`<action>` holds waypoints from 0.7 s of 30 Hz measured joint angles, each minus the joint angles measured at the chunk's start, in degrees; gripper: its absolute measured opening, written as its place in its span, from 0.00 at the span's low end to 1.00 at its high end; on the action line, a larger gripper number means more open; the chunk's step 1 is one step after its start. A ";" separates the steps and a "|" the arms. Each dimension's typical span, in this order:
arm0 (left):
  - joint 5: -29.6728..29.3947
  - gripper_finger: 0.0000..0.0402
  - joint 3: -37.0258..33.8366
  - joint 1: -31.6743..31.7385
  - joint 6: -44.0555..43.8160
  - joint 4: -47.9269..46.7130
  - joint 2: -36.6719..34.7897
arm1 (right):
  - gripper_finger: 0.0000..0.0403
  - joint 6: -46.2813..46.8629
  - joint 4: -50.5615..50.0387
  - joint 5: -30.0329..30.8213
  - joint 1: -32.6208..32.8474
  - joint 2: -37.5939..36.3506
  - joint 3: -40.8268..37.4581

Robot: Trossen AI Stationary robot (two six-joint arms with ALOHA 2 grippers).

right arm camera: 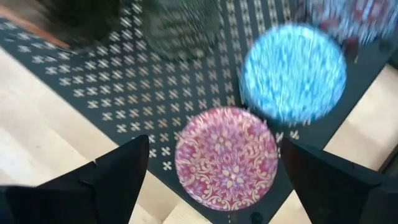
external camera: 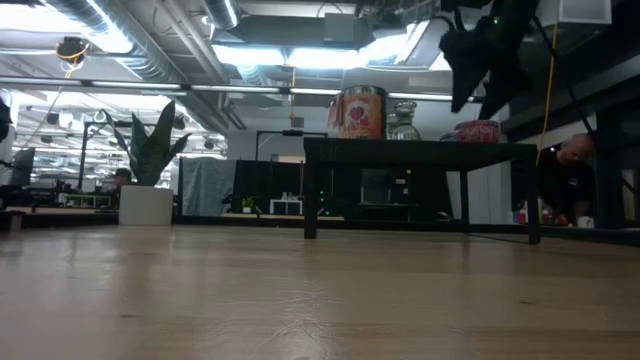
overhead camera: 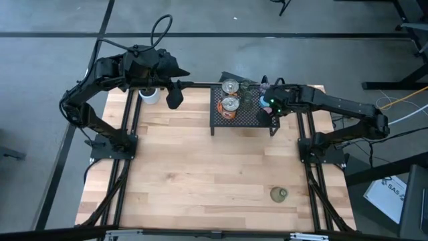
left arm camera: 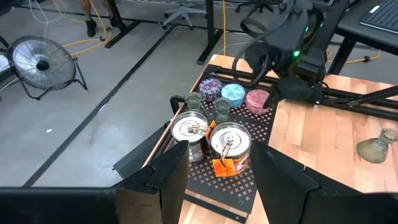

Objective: Pick & Place candle stick holders
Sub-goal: Put the pink scented candle on the shelf aligned with the blue scented candle, then put the green vase candle holder on the shelf aligned with the other green vase candle holders

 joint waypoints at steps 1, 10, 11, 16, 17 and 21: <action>0.00 0.42 -0.01 0.02 0.00 0.00 0.00 | 0.91 -0.96 -0.20 0.00 0.00 -0.01 0.91; 0.00 0.42 -0.02 0.01 -0.02 -0.02 0.00 | 0.91 -8.94 -2.63 -1.03 0.00 -0.04 7.99; 0.00 0.42 0.00 0.00 -0.04 0.00 0.00 | 0.90 -9.14 -3.31 -1.50 0.00 -0.04 8.57; 0.00 0.42 -0.01 0.00 -0.04 0.00 0.00 | 0.90 -9.39 -5.07 -5.70 0.03 -0.07 10.63; 0.00 0.42 -0.01 0.01 -0.03 0.00 0.00 | 0.90 -9.85 -5.20 -6.93 0.10 -0.07 10.90; 0.00 0.42 -0.02 0.00 0.00 0.00 0.00 | 0.90 -13.22 -5.50 -8.63 1.35 -0.20 11.32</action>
